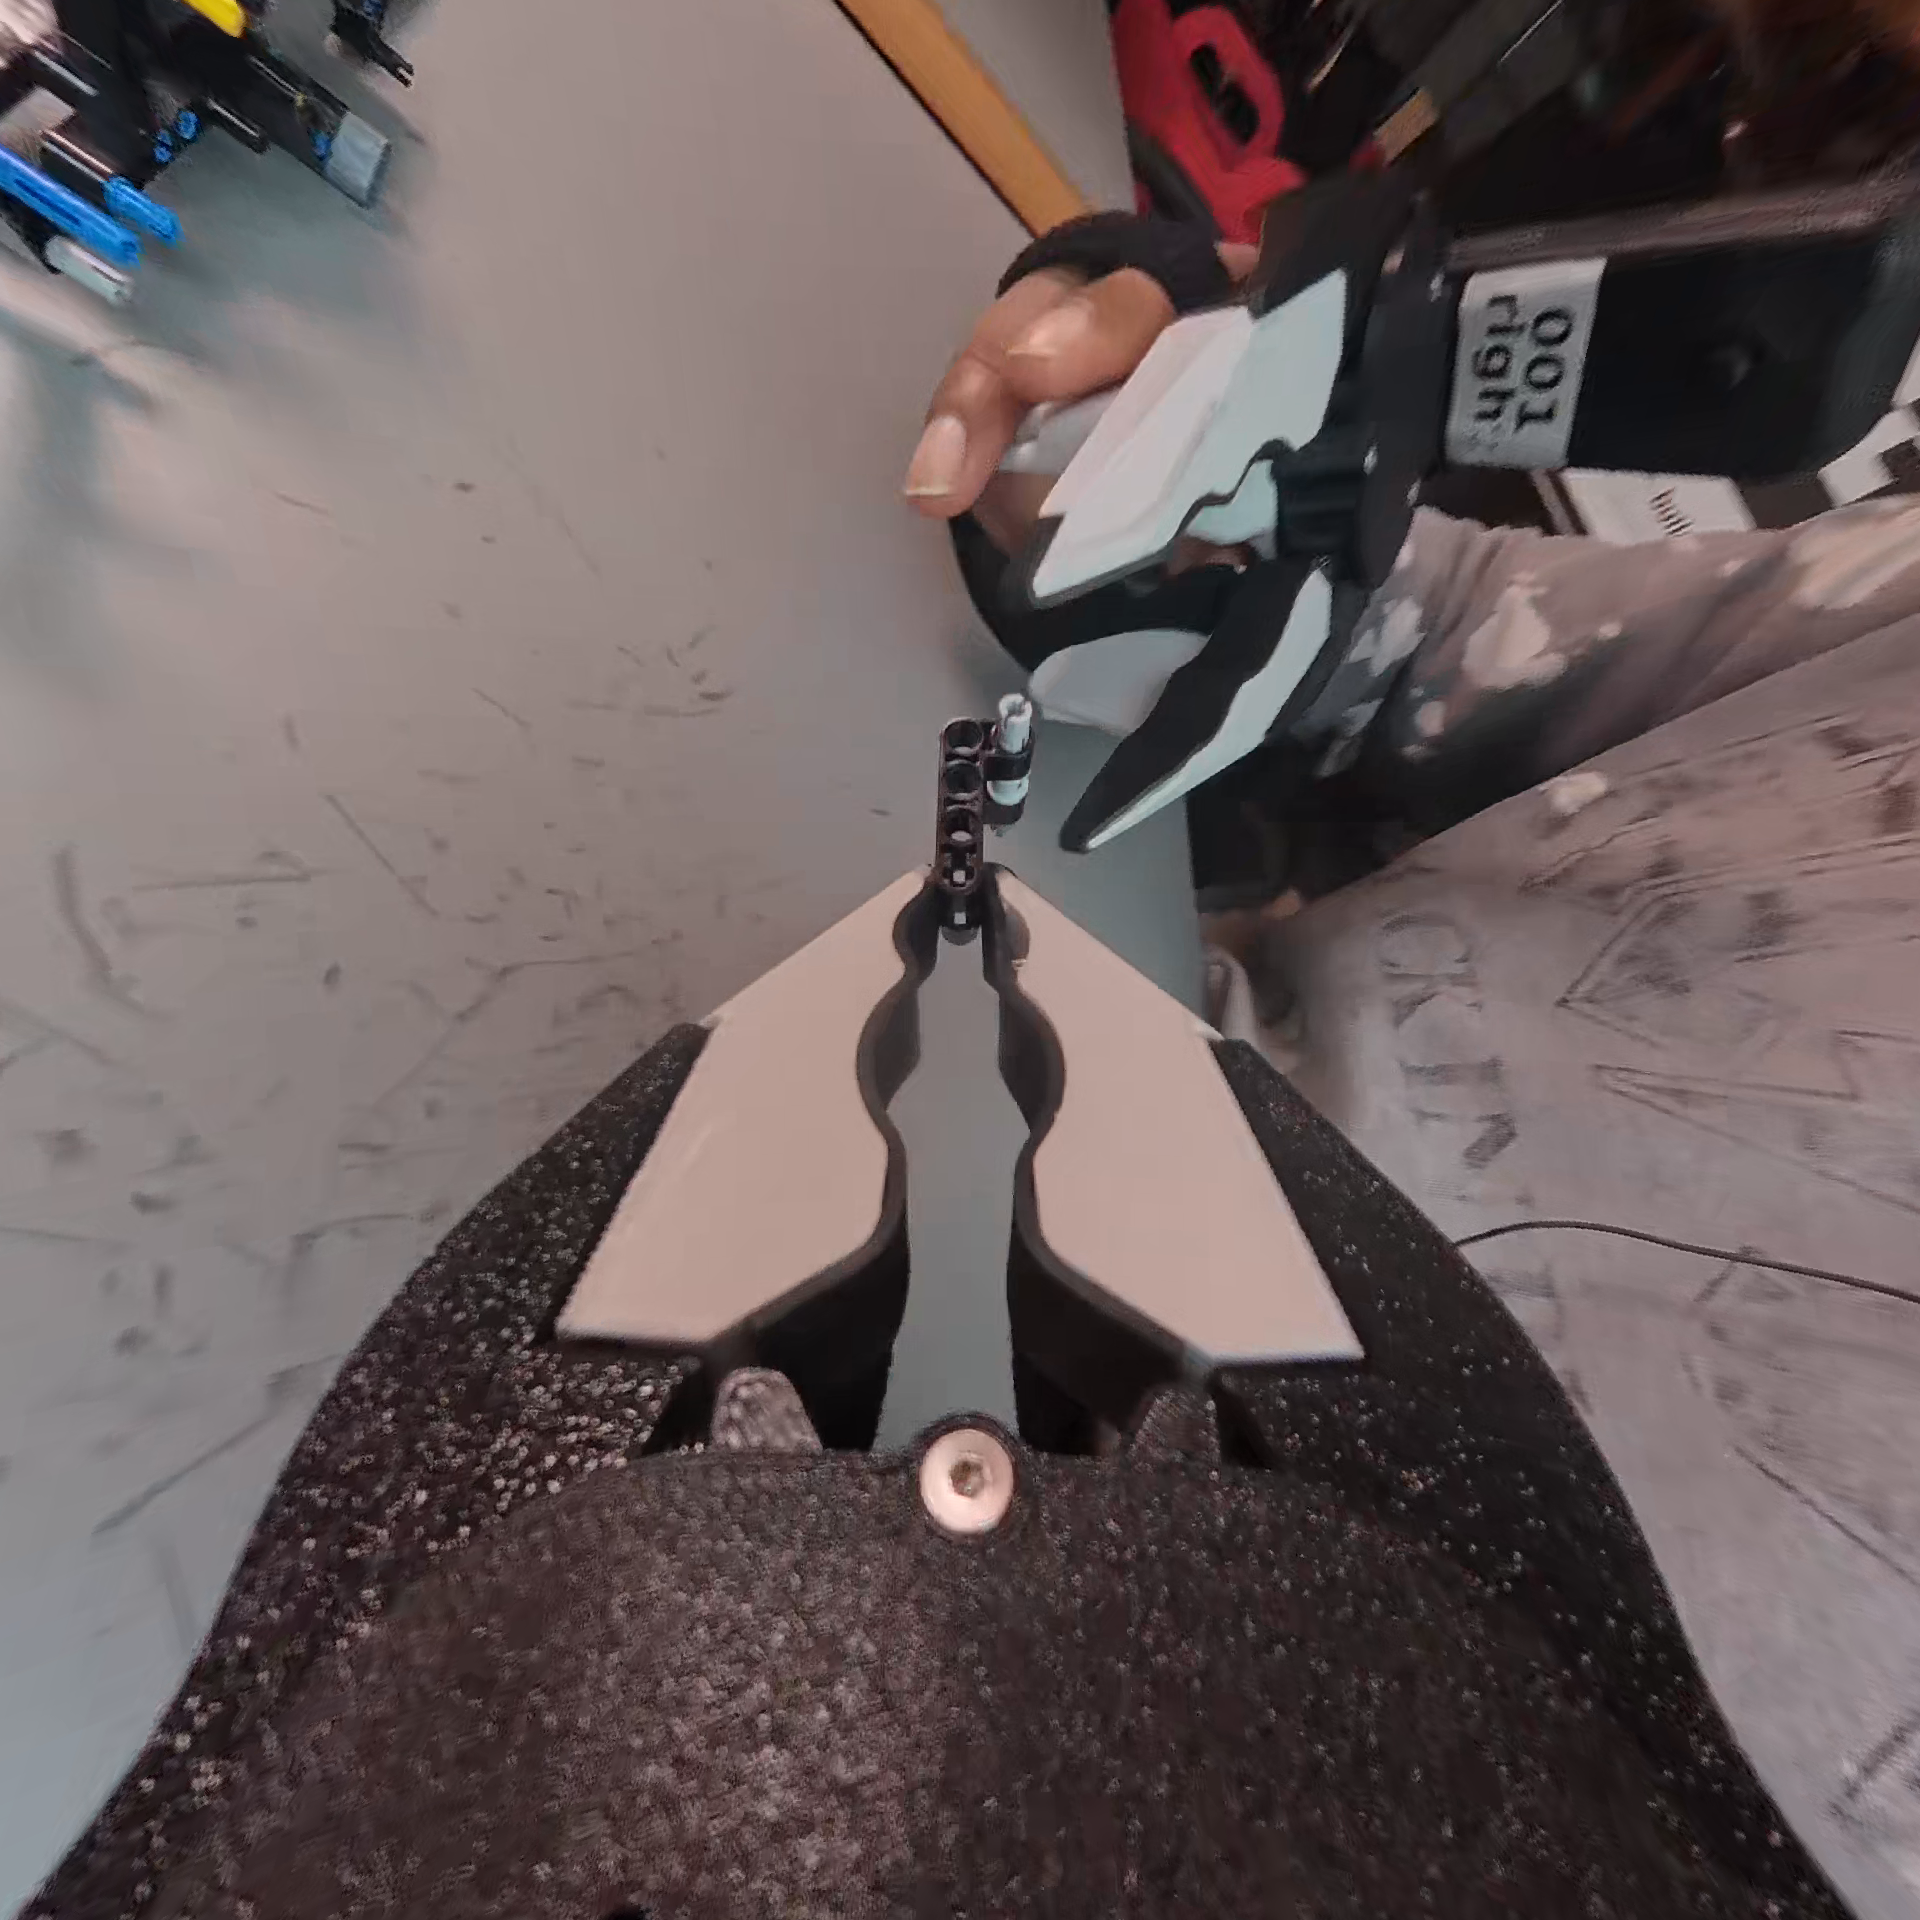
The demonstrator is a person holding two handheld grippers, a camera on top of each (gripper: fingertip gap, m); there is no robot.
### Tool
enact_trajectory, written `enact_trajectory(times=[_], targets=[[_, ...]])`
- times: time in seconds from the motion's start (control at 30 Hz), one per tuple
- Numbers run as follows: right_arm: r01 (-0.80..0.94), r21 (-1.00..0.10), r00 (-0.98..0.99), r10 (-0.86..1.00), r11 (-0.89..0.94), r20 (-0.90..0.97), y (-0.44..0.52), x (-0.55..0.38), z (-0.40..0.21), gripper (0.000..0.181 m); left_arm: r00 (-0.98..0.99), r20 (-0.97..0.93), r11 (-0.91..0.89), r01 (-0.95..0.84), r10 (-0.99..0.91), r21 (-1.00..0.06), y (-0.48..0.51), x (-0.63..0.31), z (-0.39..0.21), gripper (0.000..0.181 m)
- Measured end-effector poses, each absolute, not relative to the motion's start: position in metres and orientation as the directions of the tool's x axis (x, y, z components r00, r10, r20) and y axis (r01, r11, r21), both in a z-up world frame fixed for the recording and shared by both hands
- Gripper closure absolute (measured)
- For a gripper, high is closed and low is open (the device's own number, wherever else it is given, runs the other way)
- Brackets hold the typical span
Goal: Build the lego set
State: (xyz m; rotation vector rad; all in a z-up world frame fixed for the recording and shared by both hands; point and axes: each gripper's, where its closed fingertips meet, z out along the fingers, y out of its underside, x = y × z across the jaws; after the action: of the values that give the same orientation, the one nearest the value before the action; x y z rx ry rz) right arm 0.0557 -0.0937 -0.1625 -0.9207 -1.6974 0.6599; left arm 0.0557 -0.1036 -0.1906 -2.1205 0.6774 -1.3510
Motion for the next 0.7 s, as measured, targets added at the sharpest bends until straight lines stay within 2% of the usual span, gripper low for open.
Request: enact_trajectory(times=[0.03, 0.33, 0.43, 0.57, 0.7], targets=[[0.251, -0.794, -0.171, 0.832, 0.554, 0.527, -0.097, 0.053, -0.163, 0.140, 0.330, 0.693, -0.755, -0.108, -0.641, -0.646, -0.107, 0.057, -0.186, 0.172], [0.178, -0.855, -0.281, 0.857, 0.488, 0.431, -0.112, 0.043, -0.147, 0.149, 0.068, 0.820, -0.822, 0.003, -0.568, -0.570, -0.127, 0.058, -0.146, 0.173], [0.155, -0.871, -0.328, 0.856, 0.466, 0.399, -0.117, 0.043, -0.144, 0.148, 0.045, 0.824, -0.825, 0.001, -0.565, -0.566, -0.130, 0.058, -0.144, 0.173], [0.134, -0.857, -0.340, 0.836, 0.497, 0.431, -0.122, 0.043, -0.146, 0.173, 0.032, 0.817, -0.817, 0.030, -0.575, -0.576, -0.128, 0.053, -0.141, 0.173], [0.120, -0.902, -0.300, 0.881, 0.415, 0.366, -0.116, 0.041, -0.147, 0.174, 0.084, 0.786, -0.785, 0.050, -0.613, -0.617, -0.122, 0.050, -0.143, 0.172]])
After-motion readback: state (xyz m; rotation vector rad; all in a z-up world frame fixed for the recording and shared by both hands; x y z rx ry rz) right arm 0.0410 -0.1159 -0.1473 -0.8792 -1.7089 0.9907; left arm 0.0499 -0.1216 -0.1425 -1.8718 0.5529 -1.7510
